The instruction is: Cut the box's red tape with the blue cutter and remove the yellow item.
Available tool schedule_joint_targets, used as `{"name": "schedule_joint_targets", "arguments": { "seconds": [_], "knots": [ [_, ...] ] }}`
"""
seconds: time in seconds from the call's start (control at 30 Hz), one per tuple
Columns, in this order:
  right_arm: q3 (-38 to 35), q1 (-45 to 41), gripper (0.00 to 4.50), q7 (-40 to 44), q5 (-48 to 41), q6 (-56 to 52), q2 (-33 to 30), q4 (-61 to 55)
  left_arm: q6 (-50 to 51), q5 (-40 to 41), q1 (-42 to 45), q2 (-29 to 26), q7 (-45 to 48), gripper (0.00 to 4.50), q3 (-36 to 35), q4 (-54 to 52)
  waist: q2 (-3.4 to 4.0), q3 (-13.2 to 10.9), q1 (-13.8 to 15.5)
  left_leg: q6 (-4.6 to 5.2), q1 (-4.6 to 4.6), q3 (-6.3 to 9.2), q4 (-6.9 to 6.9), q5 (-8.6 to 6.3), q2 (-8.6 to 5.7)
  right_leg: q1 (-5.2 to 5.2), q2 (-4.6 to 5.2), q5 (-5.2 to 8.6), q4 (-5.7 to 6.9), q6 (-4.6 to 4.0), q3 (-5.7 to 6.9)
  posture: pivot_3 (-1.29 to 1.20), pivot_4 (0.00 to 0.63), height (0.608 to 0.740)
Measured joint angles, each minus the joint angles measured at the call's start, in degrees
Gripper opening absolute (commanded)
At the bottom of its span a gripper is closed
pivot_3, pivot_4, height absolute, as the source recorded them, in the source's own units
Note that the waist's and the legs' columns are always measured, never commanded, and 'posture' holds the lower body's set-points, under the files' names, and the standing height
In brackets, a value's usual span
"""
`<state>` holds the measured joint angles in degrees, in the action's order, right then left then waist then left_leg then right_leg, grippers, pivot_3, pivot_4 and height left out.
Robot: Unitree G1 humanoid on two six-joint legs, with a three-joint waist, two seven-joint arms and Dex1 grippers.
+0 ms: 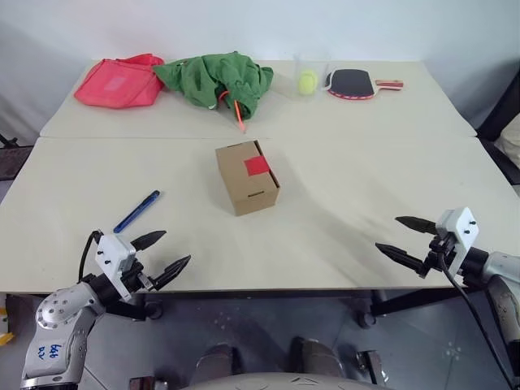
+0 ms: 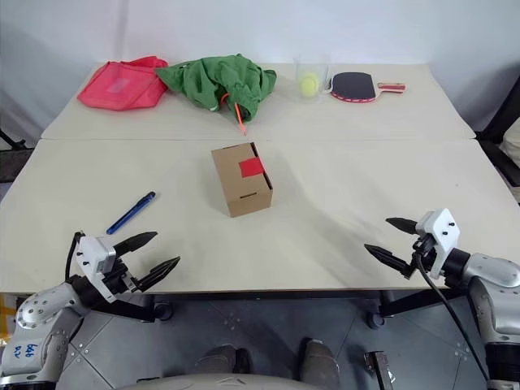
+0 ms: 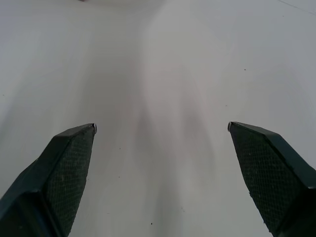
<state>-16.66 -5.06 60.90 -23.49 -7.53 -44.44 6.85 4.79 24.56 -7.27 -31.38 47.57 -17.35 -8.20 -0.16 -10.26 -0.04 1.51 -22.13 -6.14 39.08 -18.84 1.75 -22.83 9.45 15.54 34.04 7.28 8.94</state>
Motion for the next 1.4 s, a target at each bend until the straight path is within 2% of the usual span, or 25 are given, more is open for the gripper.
{"name": "schedule_joint_targets", "arguments": {
  "seconds": [0.4,0.73,0.87,0.97,1.17,1.2,1.4],
  "knots": [
    [0.00,-0.17,4.50,-1.13,-0.49,-1.27,0.00,-0.24,6.57,-0.19,0.28,-0.56,-4.02,4.47,0.53,-2.74,0.00,0.00,0.04,0.00,0.00,0.01,0.00,0.00,-0.01,0.00,0.00,0.00,0.01,0.00,-0.01,0.00,0.150,0.740],
    [-0.60,-2.45,4.50,-4.99,-1.67,-5.03,0.32,-4.67,6.94,2.10,2.94,0.00,-3.41,4.47,0.80,-3.99,0.00,0.00,0.05,0.00,0.00,-0.01,0.04,0.01,-0.01,0.00,0.00,0.00,0.01,0.00,-0.02,0.00,0.150,0.740],
    [1.96,-9.78,3.26,-9.40,1.68,-3.45,2.28,-4.68,7.84,1.26,9.99,0.73,-6.53,3.31,2.28,-1.87,0.00,0.01,0.00,-0.03,0.02,0.00,0.06,0.06,0.00,0.01,0.00,-0.03,0.10,-0.04,-0.02,0.00,0.150,0.740],
    [3.42,-12.24,2.16,-12.65,3.44,-3.66,3.94,-3.64,8.75,0.48,12.72,1.40,-8.62,2.34,2.83,0.86,0.00,0.00,0.02,-0.04,0.00,0.01,0.05,0.05,-0.02,-0.01,-0.01,-0.03,0.12,-0.02,0.04,0.00,0.150,0.740],
    [7.90,-17.11,0.01,-14.08,5.09,-3.69,7.33,-1.54,12.08,-0.43,18.44,1.41,-10.84,0.41,4.56,5.23,0.00,0.00,-0.02,-0.04,-0.01,-0.01,0.05,0.05,-0.06,-0.01,-0.03,-0.04,0.11,-0.01,0.06,0.00,0.150,0.740],
    [8.36,-17.88,0.00,-14.38,5.44,-3.80,7.61,-0.97,13.04,-0.46,19.21,1.39,-11.32,0.05,4.77,5.78,0.00,0.00,-0.01,-0.04,-0.01,-0.01,0.05,0.05,-0.06,-0.01,-0.03,-0.04,0.11,-0.01,0.06,0.00,0.150,0.740],
    [12.22,-24.47,0.00,-15.87,7.77,-6.44,11.46,5.34,18.14,-0.55,23.57,1.45,-13.16,0.05,5.45,10.80,0.00,0.00,-0.20,-0.10,0.00,-0.05,0.05,0.08,-0.08,-0.01,-0.09,-0.04,0.13,-0.01,0.06,0.00,0.150,0.740]
  ]
}}
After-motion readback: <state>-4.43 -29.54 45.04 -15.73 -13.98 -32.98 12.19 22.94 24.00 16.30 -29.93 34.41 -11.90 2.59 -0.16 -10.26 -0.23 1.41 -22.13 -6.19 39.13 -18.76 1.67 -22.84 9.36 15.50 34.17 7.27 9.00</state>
